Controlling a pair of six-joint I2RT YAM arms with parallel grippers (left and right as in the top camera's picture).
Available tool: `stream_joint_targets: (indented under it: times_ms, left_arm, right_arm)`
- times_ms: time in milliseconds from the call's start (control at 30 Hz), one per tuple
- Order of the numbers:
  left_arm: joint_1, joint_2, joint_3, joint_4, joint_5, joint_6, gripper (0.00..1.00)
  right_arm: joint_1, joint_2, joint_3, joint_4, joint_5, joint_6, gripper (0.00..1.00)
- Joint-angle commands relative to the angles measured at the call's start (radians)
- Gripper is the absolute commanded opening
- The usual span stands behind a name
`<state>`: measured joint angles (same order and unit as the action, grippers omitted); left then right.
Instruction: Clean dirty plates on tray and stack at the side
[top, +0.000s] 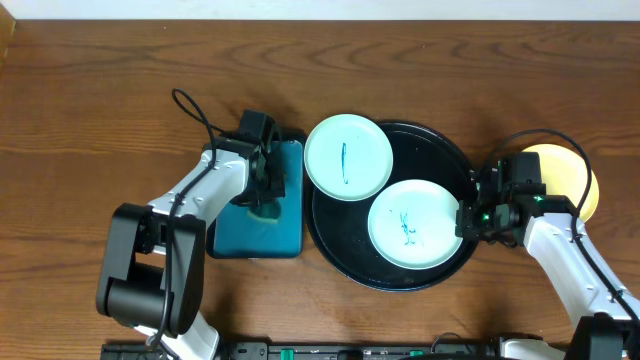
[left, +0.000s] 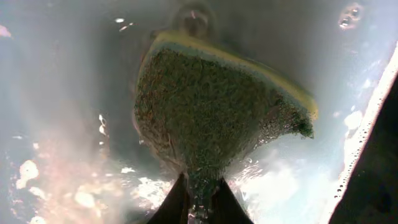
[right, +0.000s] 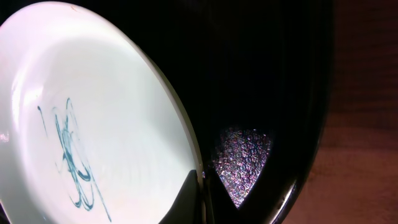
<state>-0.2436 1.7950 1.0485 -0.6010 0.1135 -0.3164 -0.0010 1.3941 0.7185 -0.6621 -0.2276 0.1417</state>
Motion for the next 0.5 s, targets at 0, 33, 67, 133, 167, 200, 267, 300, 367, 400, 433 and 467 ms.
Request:
stream_joint_targets:
  times_ms: [0,33,67,133,167,200,267,300,367,400,433,467]
  left_arm:
    - [0.003,0.031,-0.014,-0.008,0.010,-0.002,0.07]
    - [0.003,0.014,-0.011,-0.014,0.010,-0.002,0.08]
    - [0.005,-0.010,-0.005,-0.023,0.010,-0.002,0.07]
    - [0.008,-0.056,-0.001,-0.026,0.010,-0.001,0.07]
    - [0.010,-0.082,-0.001,-0.026,0.010,0.002,0.07]
    - [0.014,-0.110,-0.001,-0.026,0.010,0.002,0.07]
    - [0.025,-0.192,-0.001,-0.024,0.010,0.010,0.07]
    - [0.029,-0.219,-0.001,-0.022,0.010,0.020,0.07]
    - [0.039,-0.278,-0.001,-0.021,0.013,0.053,0.08]
    - [0.046,-0.300,-0.001,-0.021,0.019,0.066,0.07]
    - [0.053,-0.320,-0.001,-0.022,0.033,0.075,0.07]
    - [0.062,-0.336,-0.001,-0.021,0.054,0.084,0.07]
  right_arm:
    - [0.012,0.002,-0.003,0.000,-0.009,0.011,0.01]
    - [0.012,0.002,-0.003,0.000,-0.009,0.011,0.01]
    - [0.012,0.002,-0.003,0.000,-0.009,0.010,0.01]
    - [0.012,0.002,-0.003,0.001,-0.009,0.010,0.01]
    - [0.012,0.002,-0.003,0.001,-0.009,0.010,0.01]
    - [0.012,0.002,-0.003,0.001,-0.009,0.010,0.01]
    - [0.012,0.002,-0.003,0.001,-0.009,0.010,0.01]
    - [0.012,0.002,-0.003,0.001,-0.009,0.010,0.01]
    - [0.012,0.002,-0.003,0.003,-0.009,0.010,0.01]
    - [0.012,0.002,-0.003,0.005,-0.009,0.010,0.01]
    - [0.012,0.002,-0.003,0.007,-0.009,0.010,0.01]
    - [0.012,0.002,-0.003,0.008,-0.009,0.010,0.01]
